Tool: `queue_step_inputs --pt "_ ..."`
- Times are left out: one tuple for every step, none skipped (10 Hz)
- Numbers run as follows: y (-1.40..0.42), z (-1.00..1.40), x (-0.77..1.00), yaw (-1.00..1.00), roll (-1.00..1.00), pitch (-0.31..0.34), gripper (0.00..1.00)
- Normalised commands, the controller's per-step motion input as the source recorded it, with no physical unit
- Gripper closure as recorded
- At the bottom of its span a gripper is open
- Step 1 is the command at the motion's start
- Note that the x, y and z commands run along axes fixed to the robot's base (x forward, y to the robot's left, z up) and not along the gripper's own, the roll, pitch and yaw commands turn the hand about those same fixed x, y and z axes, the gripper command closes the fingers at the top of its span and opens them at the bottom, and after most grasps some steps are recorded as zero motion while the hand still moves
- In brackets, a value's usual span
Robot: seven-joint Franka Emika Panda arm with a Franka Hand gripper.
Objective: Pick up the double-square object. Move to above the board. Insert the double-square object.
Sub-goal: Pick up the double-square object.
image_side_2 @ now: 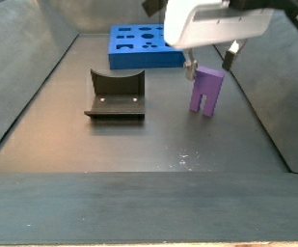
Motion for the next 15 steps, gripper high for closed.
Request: queue_step_inputs --pt "0.04 -0.42 0.00 0.29 0.63 0.009 0.00" --pt "0.11 -0.29 0.00 0.29 0.61 0.037 0.00" --pt "0.12 -0.07 -0.01 0.22 0.33 0.051 0.00" --pt "0.00 0.00 -0.04 0.29 0.21 0.000 0.00" --pt "-0.01 0.00 0.00 0.02 0.05 0.000 0.00" --pt "0.00 0.00 0.00 0.00 0.00 0.000 0.00" --pt "0.00 0.00 0.00 0.00 0.00 0.000 1.00" --pt "0.00 0.00 0.00 0.00 0.00 0.000 1.00" --pt "0.00 0.00 0.00 0.00 0.00 0.000 1.00" --pt "0.00 0.00 0.00 0.00 0.00 0.000 1.00" --pt "0.00 0.00 0.00 0.00 0.00 0.000 1.00" --pt "0.00 0.00 0.00 0.00 0.00 0.000 1.00" --pt "0.00 0.00 0.00 0.00 0.00 0.000 1.00" --pt "0.00 0.00 0.00 0.00 0.00 0.000 1.00" --pt "0.00 0.00 0.00 0.00 0.00 0.000 1.00"
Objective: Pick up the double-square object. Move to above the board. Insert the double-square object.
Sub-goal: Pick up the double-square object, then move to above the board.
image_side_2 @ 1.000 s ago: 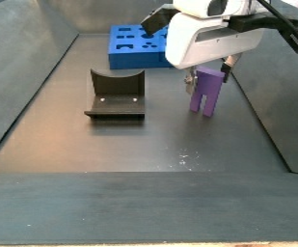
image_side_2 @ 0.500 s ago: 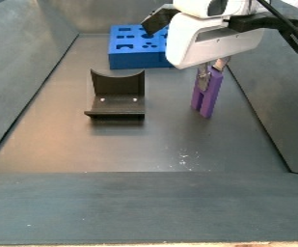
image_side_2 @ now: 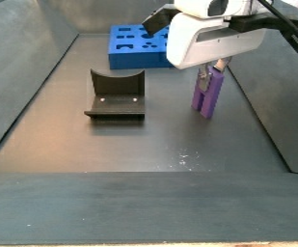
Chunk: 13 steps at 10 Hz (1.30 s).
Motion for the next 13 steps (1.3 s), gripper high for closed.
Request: queue_step_inputs --pt "0.00 0.00 0.00 0.00 0.00 0.000 1.00" --pt "0.00 0.00 0.00 0.00 0.00 0.000 1.00" --pt "0.02 1.00 0.07 0.26 0.26 -0.055 1.00" --pt "-0.02 1.00 0.09 0.22 0.26 -0.123 1.00" --pt "-0.02 1.00 0.08 0.16 0.25 -0.070 1.00" --pt "-0.02 1.00 0.08 0.13 0.24 -0.044 1.00" --pt "-0.02 1.00 0.07 0.08 0.22 0.011 1.00" --pt "-0.03 1.00 0.07 0.06 0.21 0.040 1.00" --pt "-0.03 1.00 0.07 0.05 0.20 0.070 1.00" --pt "-0.03 1.00 0.06 0.05 0.19 0.090 1.00" --pt "-0.03 1.00 0.06 0.05 0.18 0.107 1.00" --pt "-0.03 1.00 0.06 0.05 0.17 0.110 1.00" --pt "-0.03 1.00 0.06 0.06 0.16 0.111 1.00"
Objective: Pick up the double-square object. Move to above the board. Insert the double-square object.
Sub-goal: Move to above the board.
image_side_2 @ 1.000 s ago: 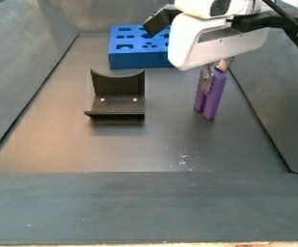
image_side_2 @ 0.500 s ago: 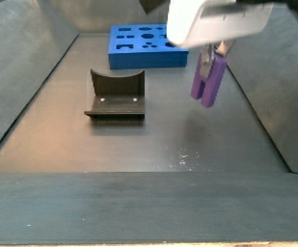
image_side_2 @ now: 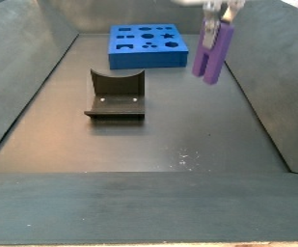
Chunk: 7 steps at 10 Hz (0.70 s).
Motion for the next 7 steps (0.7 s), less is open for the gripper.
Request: queue_step_inputs --pt "-0.03 1.00 0.06 0.05 0.16 0.107 1.00" --pt "-0.03 1.00 0.06 0.05 0.15 0.108 1.00" --pt "-0.04 1.00 0.06 0.06 0.14 0.107 1.00" --pt "-0.04 1.00 0.06 0.06 0.13 0.108 1.00" --pt "-0.04 1.00 0.05 0.06 0.12 0.106 1.00" --pt "-0.04 1.00 0.05 0.05 0.11 0.101 1.00" --pt "-0.03 1.00 0.05 0.05 0.11 0.100 1.00"
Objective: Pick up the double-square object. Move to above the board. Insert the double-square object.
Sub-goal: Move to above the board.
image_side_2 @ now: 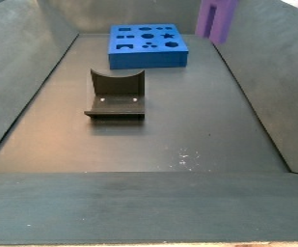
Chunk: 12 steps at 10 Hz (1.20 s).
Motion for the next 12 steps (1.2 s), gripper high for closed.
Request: queue_step_inputs --pt "-0.03 1.00 0.05 0.05 0.10 0.100 1.00" --pt "-0.03 0.89 0.04 0.05 0.09 0.099 1.00" --pt "-0.02 0.68 0.03 0.05 0.08 0.094 1.00" --pt "-0.02 0.53 0.02 0.05 0.08 0.095 1.00" --pt "-0.02 0.32 0.02 0.05 0.07 0.094 1.00" --pt "-0.02 0.17 0.02 0.05 0.06 0.095 1.00" --pt "-1.00 -0.03 0.23 -1.00 -0.06 0.166 1.00" --pt "-1.00 -0.03 0.23 -1.00 -0.06 0.170 1.00" --pt "-1.00 -0.03 0.24 -1.00 -0.07 0.191 1.00" --pt "-1.00 -0.03 0.25 -1.00 -0.11 0.225 1.00" --pt "-1.00 -0.02 0.25 -1.00 -0.09 0.262 1.00" --pt "-1.00 -0.02 0.26 -1.00 -0.09 0.329 1.00"
